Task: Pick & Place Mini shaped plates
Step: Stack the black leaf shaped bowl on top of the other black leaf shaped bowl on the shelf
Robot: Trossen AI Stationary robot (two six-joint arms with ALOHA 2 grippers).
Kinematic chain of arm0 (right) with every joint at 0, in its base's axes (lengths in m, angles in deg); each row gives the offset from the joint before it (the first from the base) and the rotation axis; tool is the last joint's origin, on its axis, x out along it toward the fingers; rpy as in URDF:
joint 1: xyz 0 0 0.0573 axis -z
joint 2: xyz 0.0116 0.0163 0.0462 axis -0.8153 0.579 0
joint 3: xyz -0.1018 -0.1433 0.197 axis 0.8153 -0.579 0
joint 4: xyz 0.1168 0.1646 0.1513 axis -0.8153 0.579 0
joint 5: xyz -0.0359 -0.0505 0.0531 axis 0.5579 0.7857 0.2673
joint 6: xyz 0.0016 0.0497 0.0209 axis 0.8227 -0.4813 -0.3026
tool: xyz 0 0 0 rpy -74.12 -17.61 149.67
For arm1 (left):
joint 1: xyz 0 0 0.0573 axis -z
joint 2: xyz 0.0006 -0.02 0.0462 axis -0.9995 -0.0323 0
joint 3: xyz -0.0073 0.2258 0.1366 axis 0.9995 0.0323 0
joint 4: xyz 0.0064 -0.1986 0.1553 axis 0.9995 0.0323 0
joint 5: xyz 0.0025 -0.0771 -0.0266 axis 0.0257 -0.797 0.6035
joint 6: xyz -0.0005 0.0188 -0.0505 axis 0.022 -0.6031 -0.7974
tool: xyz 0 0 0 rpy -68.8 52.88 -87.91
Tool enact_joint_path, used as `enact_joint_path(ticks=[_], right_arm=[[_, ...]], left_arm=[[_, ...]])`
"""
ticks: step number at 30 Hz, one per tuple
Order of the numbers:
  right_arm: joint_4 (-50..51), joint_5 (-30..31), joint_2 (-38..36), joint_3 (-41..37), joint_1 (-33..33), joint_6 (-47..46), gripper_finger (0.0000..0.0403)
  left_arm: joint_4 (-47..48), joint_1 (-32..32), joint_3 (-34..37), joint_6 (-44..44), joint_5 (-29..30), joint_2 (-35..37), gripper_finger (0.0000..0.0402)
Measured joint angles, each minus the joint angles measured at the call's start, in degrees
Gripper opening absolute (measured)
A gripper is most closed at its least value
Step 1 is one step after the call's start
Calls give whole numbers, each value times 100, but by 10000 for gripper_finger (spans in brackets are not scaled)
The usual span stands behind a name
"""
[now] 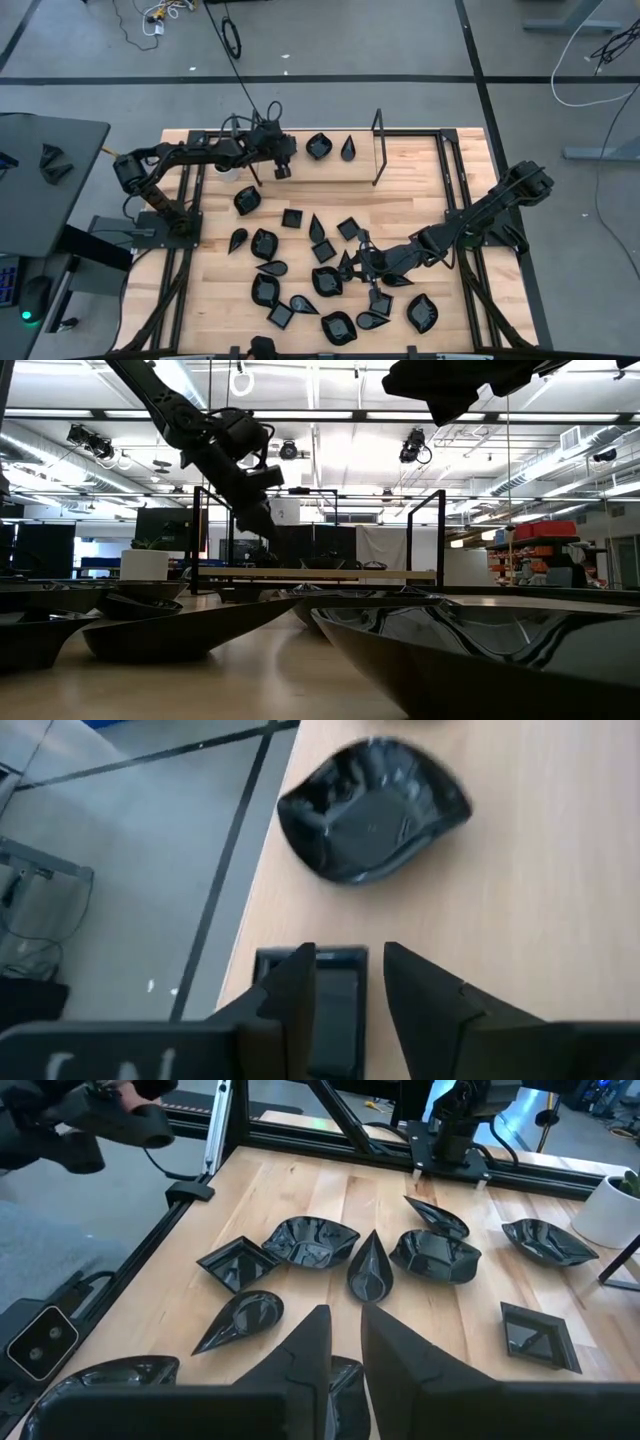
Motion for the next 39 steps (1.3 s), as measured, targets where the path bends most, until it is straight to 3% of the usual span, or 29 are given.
enact_joint_path(ticks=[11, 21, 29, 34, 39], right_arm=[[-7, 0, 0, 0, 22, 28, 60], [-15, 9, 0, 0, 28, 37, 60], [-51, 397, 0, -2, 28, 19, 60], [-57, 894, 0, -2, 32, -131, 60], [-46, 1095, 0, -2, 44, -292, 60]], left_arm=[[8, -245, 0, -702, 66, -44, 11], [-262, 446, 0, -708, -89, 147, 5], [-248, 1949, -29, -706, 249, 803, 6], [343, 3293, -33, -762, 1153, 1327, 5], [1106, 4598, -35, -1638, 2161, 1799, 8]])
